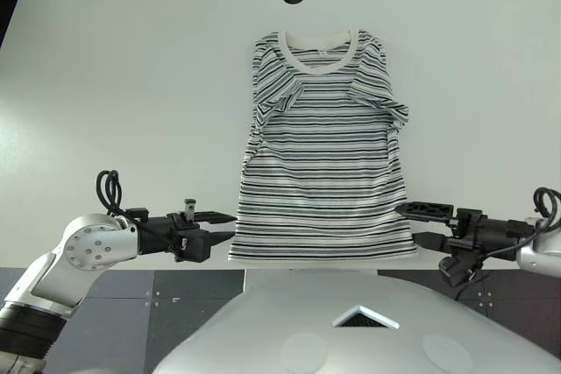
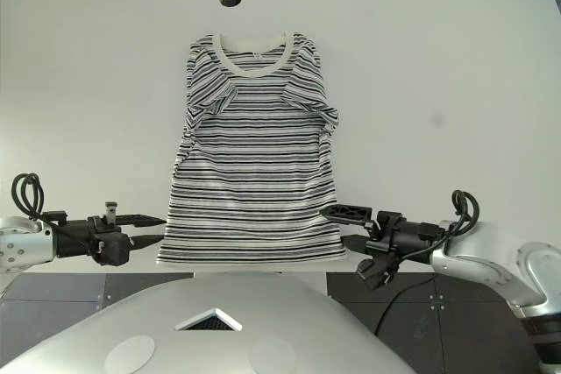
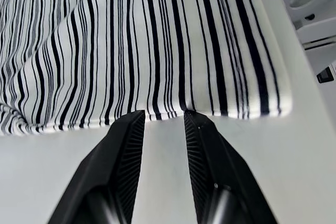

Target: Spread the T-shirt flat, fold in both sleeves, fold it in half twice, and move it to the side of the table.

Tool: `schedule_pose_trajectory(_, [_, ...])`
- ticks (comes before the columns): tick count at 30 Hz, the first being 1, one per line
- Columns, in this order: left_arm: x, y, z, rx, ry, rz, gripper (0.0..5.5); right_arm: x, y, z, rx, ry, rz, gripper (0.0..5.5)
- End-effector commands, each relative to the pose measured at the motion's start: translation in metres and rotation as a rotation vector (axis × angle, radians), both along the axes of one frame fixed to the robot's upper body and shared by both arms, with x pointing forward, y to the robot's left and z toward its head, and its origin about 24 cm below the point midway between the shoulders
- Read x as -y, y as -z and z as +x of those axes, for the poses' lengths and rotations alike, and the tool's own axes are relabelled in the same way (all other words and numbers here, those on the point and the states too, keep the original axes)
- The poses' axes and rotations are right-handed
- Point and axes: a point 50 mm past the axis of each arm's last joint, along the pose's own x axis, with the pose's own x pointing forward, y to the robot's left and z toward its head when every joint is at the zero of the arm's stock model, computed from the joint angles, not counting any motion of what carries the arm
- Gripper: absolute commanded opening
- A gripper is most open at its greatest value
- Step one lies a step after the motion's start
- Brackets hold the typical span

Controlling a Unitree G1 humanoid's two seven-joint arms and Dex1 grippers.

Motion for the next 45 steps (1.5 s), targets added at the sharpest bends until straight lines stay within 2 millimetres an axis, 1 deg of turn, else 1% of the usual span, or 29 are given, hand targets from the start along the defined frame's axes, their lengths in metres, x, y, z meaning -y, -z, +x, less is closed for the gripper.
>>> schedule_pose_trajectory(1, [0.005, 0.018, -0.010, -0.084, 0.023, 0.045, 1.44, -0.007, 0.012, -0.006, -0.059, -0.017, -0.025, 4.42])
schedule_pose_trajectory(3, [0.008, 0.020, -0.010, -0.086, 0.029, 0.035, 1.44, -0.012, 0.013, -0.007, -0.067, -0.029, -0.017, 4.17])
schedule_pose_trajectory(4, [0.009, 0.020, -0.010, -0.085, 0.033, 0.032, 1.44, -0.013, 0.014, -0.007, -0.071, -0.029, -0.014, 3.91])
schedule_pose_trajectory(7, [0.010, 0.020, -0.007, -0.075, 0.034, 0.021, 0.93, -0.016, 0.016, -0.006, -0.089, -0.012, -0.010, 3.37])
schedule_pose_trajectory(12, [0.010, 0.019, -0.006, -0.073, 0.040, 0.025, 0.13, -0.011, 0.024, -0.004, -0.107, 0.036, -0.016, 2.41])
schedule_pose_trajectory(15, [0.009, 0.017, -0.005, -0.075, 0.046, 0.027, 0.10, -0.009, 0.029, -0.004, -0.115, 0.054, -0.006, 1.87])
schedule_pose_trajectory(16, [0.009, 0.017, -0.005, -0.075, 0.047, 0.027, 0.10, -0.009, 0.030, -0.004, -0.122, 0.070, 0.003, 1.77])
schedule_pose_trajectory(17, [0.009, 0.016, -0.005, -0.077, 0.048, 0.025, 0.10, -0.008, 0.031, -0.004, -0.129, 0.086, 0.011, 1.51])
schedule_pose_trajectory(18, [0.010, 0.015, -0.005, -0.082, 0.049, 0.021, 0.10, -0.007, 0.032, -0.004, -0.145, 0.111, 0.019, 1.39])
schedule_pose_trajectory(19, [0.010, 0.014, -0.006, -0.085, 0.049, 0.017, 0.10, -0.006, 0.034, -0.004, -0.159, 0.132, 0.025, 1.10])
schedule_pose_trajectory(21, [0.010, 0.011, -0.004, -0.085, 0.044, 0.008, 0.10, -0.004, 0.036, -0.004, -0.186, 0.165, 0.032, 0.73])
schedule_pose_trajectory(22, [0.010, 0.010, -0.004, -0.089, 0.040, 0.004, 0.10, -0.004, 0.036, -0.004, -0.198, 0.177, 0.035, 0.44])
schedule_pose_trajectory(24, [0.006, 0.006, -0.008, -0.143, 0.023, -0.010, 0.10, -0.003, 0.037, -0.009, -0.286, 0.238, 0.042, 0.12])
schedule_pose_trajectory(27, [-0.003, -0.003, -0.012, -0.241, -0.008, -0.023, 0.10, -0.001, 0.031, -0.024, -0.515, 0.326, 0.016, 0.12])
schedule_pose_trajectory(30, [-0.007, -0.010, -0.015, -0.317, -0.030, -0.055, 0.10, 0.002, 0.022, -0.034, -0.683, 0.365, -0.019, 0.12])
schedule_pose_trajectory(32, [-0.008, -0.014, -0.019, -0.386, -0.032, -0.078, 0.10, 0.000, 0.013, -0.036, -0.759, 0.383, -0.006, 0.12])
schedule_pose_trajectory(35, [-0.010, -0.019, -0.022, -0.448, -0.037, -0.119, 0.10, -0.009, -0.003, -0.033, -0.840, 0.400, 0.059, 0.12])
schedule_pose_trajectory(37, [-0.008, -0.025, -0.019, -0.458, -0.045, -0.162, 0.10, -0.015, -0.014, -0.026, -0.875, 0.421, 0.129, 0.12])
schedule_pose_trajectory(39, [-0.005, -0.029, -0.010, -0.415, -0.080, -0.211, 0.10, -0.019, -0.022, -0.013, -0.857, 0.462, 0.216, 0.12])
schedule_pose_trajectory(41, [0.001, -0.031, 0.007, -0.343, -0.161, -0.259, 0.10, -0.020, -0.030, 0.006, -0.817, 0.524, 0.319, 0.12])
schedule_pose_trajectory(45, [0.010, -0.036, 0.049, -0.216, -0.376, -0.350, 0.10, -0.018, -0.042, 0.038, -0.785, 0.643, 0.467, 0.12])
